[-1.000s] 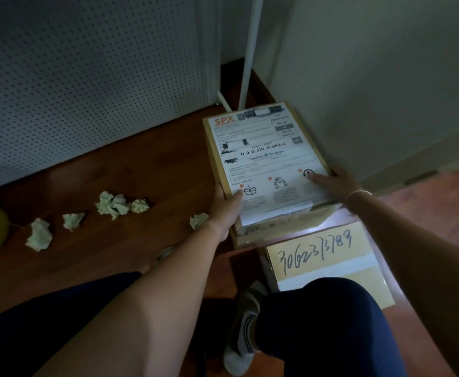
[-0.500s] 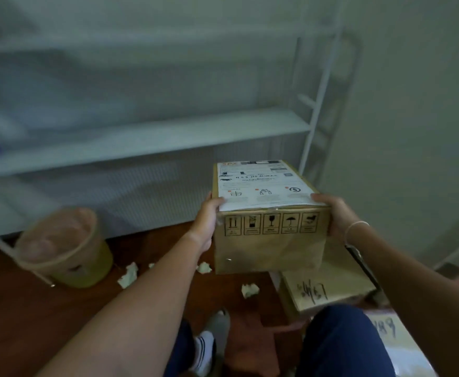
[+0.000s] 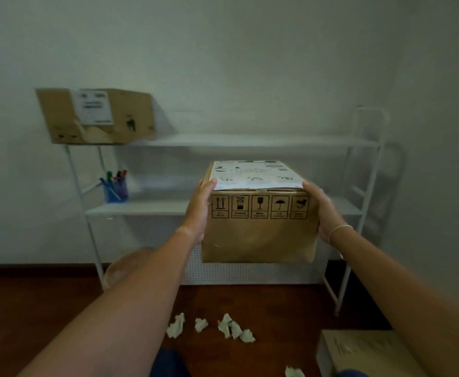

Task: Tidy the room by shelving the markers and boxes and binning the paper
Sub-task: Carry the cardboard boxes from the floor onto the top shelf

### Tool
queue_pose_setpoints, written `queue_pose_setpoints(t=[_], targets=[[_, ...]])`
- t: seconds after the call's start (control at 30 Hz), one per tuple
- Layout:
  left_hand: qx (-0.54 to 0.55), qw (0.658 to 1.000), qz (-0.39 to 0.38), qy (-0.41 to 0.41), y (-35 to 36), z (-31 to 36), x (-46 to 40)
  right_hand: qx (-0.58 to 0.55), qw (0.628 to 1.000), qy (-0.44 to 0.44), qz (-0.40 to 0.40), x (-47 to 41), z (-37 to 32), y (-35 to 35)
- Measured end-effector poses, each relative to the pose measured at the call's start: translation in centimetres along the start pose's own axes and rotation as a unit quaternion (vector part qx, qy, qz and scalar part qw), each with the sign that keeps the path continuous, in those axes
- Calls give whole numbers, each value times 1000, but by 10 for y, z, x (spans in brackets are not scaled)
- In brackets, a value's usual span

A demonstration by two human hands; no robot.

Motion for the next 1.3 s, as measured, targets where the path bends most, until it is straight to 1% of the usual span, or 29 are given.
queue_pose_setpoints(t=[0.13, 0.27, 0.5, 0.8, 0.97, 1.07, 1.13, 1.2, 1.23, 1.3], targets=[[-10, 997, 31, 66, -30, 44, 4, 2, 999, -47, -9, -5, -35, 41], [-19, 993, 74, 94, -49, 90, 4, -5, 997, -79, -11, -14, -70, 74], [-26, 988, 64, 141, -73, 143, -27, -25, 992, -121, -8, -41, -114, 112], [-45, 979, 113, 162, -119, 158, -112, 8, 992, -127, -21, -115, -134, 168], [-49, 982, 114, 145, -143, 161, -168, 19, 991, -127, -27, -167, -129, 195], [-80, 979, 113, 149, -157, 156, -195, 19, 992, -119, -38, -191, -121, 210], [-107, 973, 129, 157, -167, 152, -216, 28, 992, -115, -41, -207, -116, 223], [-156, 959, 157, 177, -175, 152, -228, 32, 992, -119, -36, -221, -111, 234], [-192, 946, 183, 186, -179, 154, -233, 32, 991, -124, -36, -227, -109, 239], [-277, 909, 240, 197, -191, 156, -248, 36, 991, -128, -33, -241, -107, 251]])
Point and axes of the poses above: each hand's wrist, its own x-axis away from the middle knuckle, its own y-axis out of the palm, z = x × y, the point moved 1 cm from there along -x, towards the middle knuckle, and after that the axes turned 2 degrees about -x, right-handed, at the moved point
